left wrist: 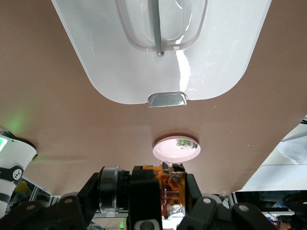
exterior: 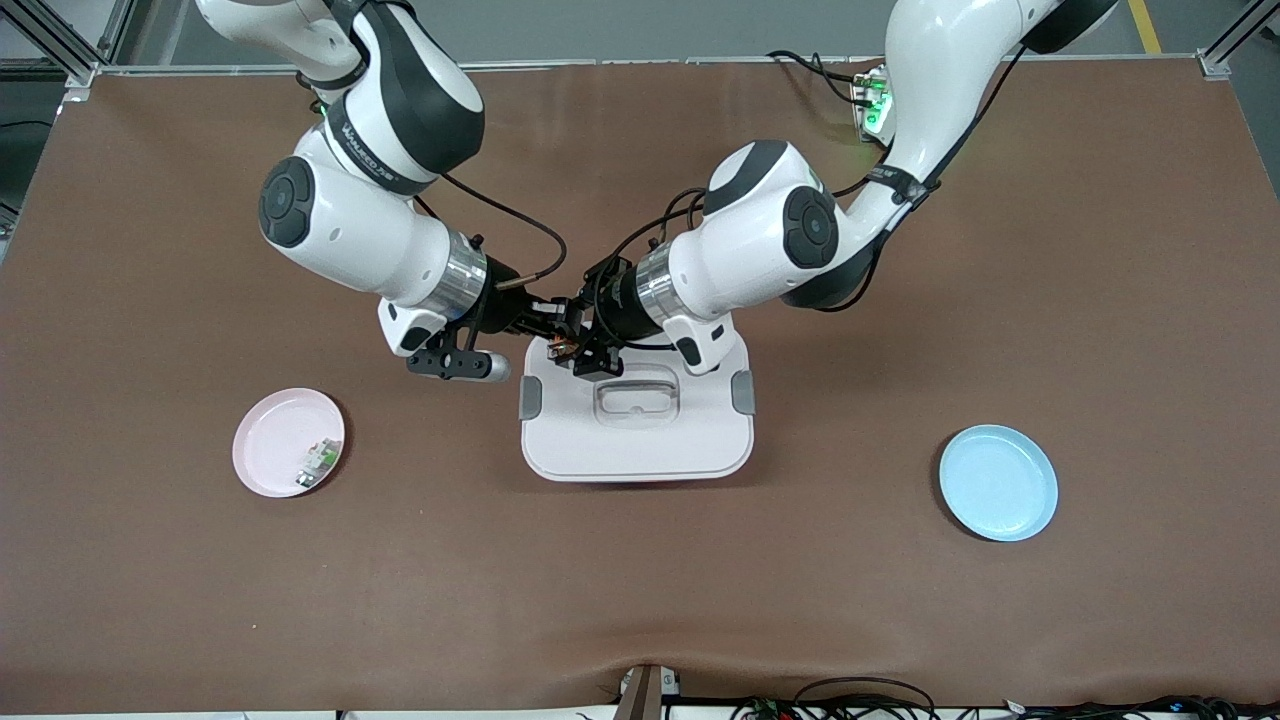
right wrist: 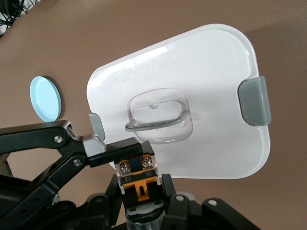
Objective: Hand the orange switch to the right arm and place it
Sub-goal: 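Close the right gripper on the orange switch beside the left gripper, then open the left gripper and withdraw it while the right gripper pulls away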
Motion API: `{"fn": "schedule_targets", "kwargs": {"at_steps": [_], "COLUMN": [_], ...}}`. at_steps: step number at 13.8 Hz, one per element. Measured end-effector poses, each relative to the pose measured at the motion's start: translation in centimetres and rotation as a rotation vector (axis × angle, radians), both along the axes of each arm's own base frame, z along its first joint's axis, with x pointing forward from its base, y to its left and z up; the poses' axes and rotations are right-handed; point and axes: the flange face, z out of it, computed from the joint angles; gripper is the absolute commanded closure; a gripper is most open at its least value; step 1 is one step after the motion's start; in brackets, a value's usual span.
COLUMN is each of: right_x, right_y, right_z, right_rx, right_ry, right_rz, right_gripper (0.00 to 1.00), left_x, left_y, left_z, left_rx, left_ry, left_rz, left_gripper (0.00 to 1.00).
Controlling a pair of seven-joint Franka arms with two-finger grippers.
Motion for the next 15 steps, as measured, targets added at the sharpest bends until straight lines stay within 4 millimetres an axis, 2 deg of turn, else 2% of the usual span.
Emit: {"fn": "schedule_targets", "kwargs": {"at_steps": [1,2,3,4,5,6,11,15], "right_x": [0.0,0.0,0.0,0.0,0.0,0.0,-0.2,-0.2], "right_y": [0.0,0.1,0.1,0.2,0.2,0.2,0.8,0.8], "right_z": [0.0,0.1,0.1,0.1,0.1,0.1,0.2,0.2], "right_rx": [0.002,0.003,0.004,0.004,0.004,0.005,0.010,0.010], "right_ry": [-0.006,-0.012,-0.016,-0.019,-0.019,-0.020,-0.031,-0.033], "right_rz": [0.000,0.000,0.000,0.000,0.000,0.000,0.003,0.002], "right_gripper": [1.00,1.00,1.00,1.00,1.00,1.00,1.00,1.00], "left_x": [0.1,0.2,0.2,0.2,0.3,0.3,0.3,1.0], "left_y": [0.1,0.1,0.2,0.2,0.2,0.2,0.1,1.5], "left_z": [0.1,0.1,0.1,0.1,0.1,0.1,1.0,3.1], "left_rx": [-0.001,-0.001,-0.001,-0.001,-0.001,-0.001,-0.012,-0.013], "left_ry": [-0.001,-0.002,-0.002,-0.002,-0.002,-0.002,-0.013,-0.035], "left_rz": [0.002,0.003,0.004,0.005,0.005,0.005,0.006,0.019], "left_gripper": [0.99,0.91,0.77,0.56,0.16,0.00,0.00,0.00]}}
